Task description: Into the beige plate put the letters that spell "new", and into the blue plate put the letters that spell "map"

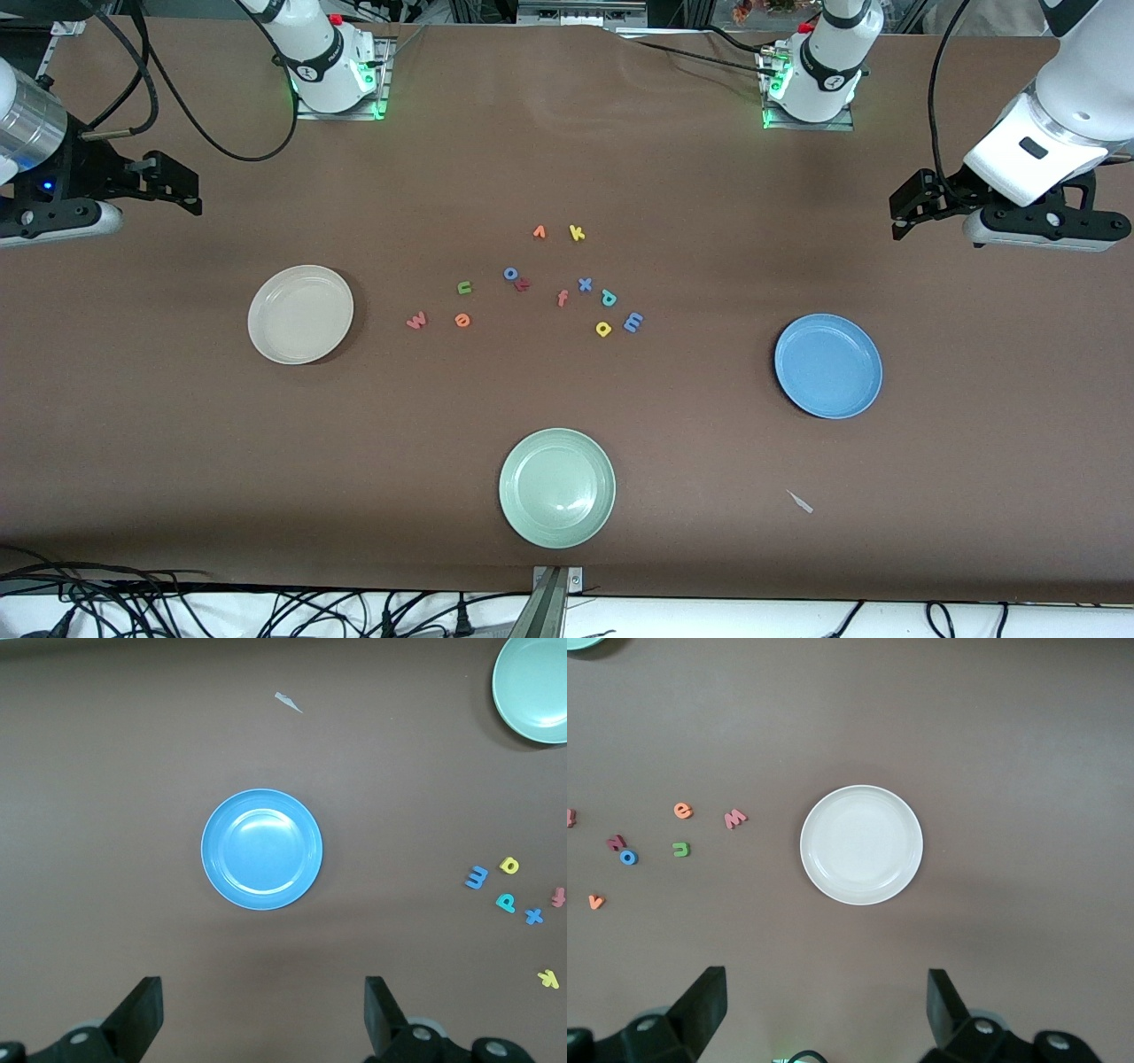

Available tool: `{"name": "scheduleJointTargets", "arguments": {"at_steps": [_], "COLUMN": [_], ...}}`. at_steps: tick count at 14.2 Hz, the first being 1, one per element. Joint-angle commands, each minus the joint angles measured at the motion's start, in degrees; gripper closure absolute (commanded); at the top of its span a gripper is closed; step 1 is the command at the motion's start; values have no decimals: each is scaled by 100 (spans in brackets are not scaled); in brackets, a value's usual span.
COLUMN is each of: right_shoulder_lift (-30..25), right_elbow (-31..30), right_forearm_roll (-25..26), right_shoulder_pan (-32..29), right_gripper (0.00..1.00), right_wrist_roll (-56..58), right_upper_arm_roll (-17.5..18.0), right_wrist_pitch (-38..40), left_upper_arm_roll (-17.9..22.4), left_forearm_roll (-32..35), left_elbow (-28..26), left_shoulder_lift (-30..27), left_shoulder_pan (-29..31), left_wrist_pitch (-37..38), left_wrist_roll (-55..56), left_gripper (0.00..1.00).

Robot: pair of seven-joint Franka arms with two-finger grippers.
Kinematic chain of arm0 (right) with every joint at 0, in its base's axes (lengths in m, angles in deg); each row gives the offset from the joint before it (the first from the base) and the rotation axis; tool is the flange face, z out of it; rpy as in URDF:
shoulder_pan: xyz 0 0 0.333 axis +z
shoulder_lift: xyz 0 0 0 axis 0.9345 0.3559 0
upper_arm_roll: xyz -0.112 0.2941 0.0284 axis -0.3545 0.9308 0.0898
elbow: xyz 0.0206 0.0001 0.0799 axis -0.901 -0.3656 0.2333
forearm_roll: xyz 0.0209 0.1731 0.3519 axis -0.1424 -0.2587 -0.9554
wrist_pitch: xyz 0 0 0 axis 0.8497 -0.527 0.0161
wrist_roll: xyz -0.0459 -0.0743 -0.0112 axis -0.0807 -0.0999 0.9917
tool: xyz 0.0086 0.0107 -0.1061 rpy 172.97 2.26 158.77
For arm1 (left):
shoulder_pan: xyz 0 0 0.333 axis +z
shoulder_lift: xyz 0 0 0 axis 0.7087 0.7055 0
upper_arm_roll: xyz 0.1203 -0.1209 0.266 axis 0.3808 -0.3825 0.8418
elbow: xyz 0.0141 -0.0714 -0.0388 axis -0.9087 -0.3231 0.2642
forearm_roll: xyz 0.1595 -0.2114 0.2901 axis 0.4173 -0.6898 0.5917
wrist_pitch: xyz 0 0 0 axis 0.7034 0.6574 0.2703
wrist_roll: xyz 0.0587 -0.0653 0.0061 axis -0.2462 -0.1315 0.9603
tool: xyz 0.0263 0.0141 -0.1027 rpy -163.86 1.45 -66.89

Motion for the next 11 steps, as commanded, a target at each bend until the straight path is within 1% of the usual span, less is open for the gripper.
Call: {"name": "scheduleJointTargets", "arguments": {"at_steps": [1, 11], "right_shoulder_lift": [-5, -14], "right_elbow": [44, 0], "right_forearm_roll": [-78, -95], "right_shoulder_pan": [-90, -90], "right_gripper": [0, 0], "right_wrist_roll": [36, 27], "right_upper_arm_roll": [76, 76], "right_wrist_pitch": [62, 18], "left_upper_arm_roll": [6, 6], "left_forearm_roll": [-129, -129], "left_elbow": [38, 38], "left_shoulder_lift": [-18, -18], "left_shoulder_pan": [1, 1], "left_wrist_pitch": [56, 56], "left_wrist_roll": [-1, -1], "left_gripper": [0, 0]}}
